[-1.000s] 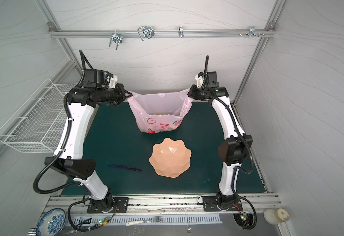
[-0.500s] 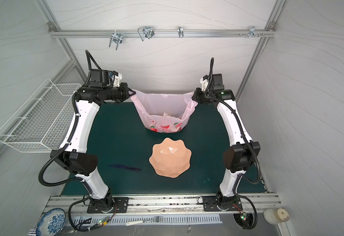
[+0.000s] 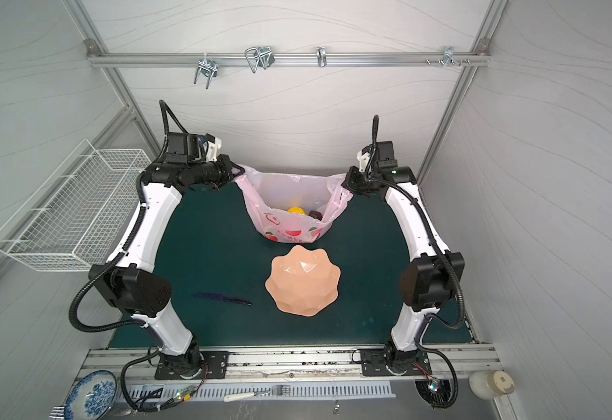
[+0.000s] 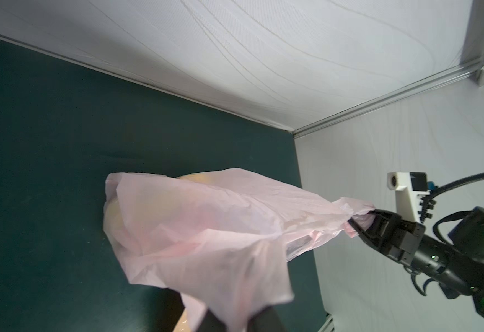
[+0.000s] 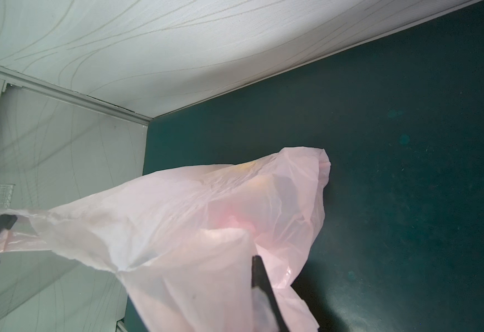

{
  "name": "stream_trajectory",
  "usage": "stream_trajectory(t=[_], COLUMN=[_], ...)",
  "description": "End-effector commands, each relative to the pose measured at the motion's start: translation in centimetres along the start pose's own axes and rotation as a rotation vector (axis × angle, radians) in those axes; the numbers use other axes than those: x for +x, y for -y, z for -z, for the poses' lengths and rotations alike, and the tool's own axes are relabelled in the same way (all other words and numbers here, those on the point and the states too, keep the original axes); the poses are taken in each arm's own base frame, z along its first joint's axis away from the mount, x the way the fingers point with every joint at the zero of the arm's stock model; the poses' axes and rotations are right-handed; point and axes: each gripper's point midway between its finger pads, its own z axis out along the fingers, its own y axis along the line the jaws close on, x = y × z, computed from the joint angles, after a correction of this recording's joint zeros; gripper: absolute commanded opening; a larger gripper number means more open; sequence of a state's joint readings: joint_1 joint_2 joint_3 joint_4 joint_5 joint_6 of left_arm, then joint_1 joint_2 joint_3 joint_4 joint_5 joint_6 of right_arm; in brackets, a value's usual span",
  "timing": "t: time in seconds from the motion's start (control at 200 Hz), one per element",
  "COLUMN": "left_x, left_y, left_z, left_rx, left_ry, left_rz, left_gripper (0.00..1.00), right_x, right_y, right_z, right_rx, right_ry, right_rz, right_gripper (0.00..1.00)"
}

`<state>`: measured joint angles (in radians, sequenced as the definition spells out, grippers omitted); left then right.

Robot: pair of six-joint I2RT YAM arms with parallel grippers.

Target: Place the fruits into the plastic bag

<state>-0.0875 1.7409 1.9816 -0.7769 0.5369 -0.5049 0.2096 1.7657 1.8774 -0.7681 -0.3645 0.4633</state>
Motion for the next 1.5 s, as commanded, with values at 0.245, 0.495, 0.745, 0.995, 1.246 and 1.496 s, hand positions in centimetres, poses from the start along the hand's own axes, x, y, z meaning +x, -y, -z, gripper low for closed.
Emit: stream_trajectory(t=[0.245, 0.495, 0.745, 0.995, 1.246, 1.496], left_x=[-2.9, -3.3, -2.8, -0.9, 2.9, 8.0], left_y=[2.5, -1.6, -2.8, -6.2, -15.2, -25.5], left_z=[7.0, 12.9, 13.8, 12.5, 11.8, 9.3], left_rx=[-0.035, -0.227, -0.263, -0.349, -0.599, -0.713], left_ry=[0.217, 0.373, 0.386, 0.361, 0.412, 0.451], left_rz=[0.015, 0.068, 0.036, 0.011, -0.073, -0.128], left_gripper=[0.78, 0.99, 0.99, 0.99, 0.99, 0.99], right_x=[-1.5, -3.8, -4.1, -3.0, 1.4, 7.0], right_y=[-1.9, 2.1, 4.5, 7.8, 15.8, 22.0], right_z=[4.5, 9.5, 12.2, 12.3, 11.0, 8.8], right_rx=[-0.031, 0.055, 0.123, 0.238, 0.434, 0.472], right_ry=[0.105, 0.255, 0.307, 0.290, 0.272, 0.387], right_rz=[0.122, 0.102, 0.108, 0.112, 0.080, 0.103], right_gripper=[0.77, 0.99, 0.99, 0.99, 0.99, 0.99])
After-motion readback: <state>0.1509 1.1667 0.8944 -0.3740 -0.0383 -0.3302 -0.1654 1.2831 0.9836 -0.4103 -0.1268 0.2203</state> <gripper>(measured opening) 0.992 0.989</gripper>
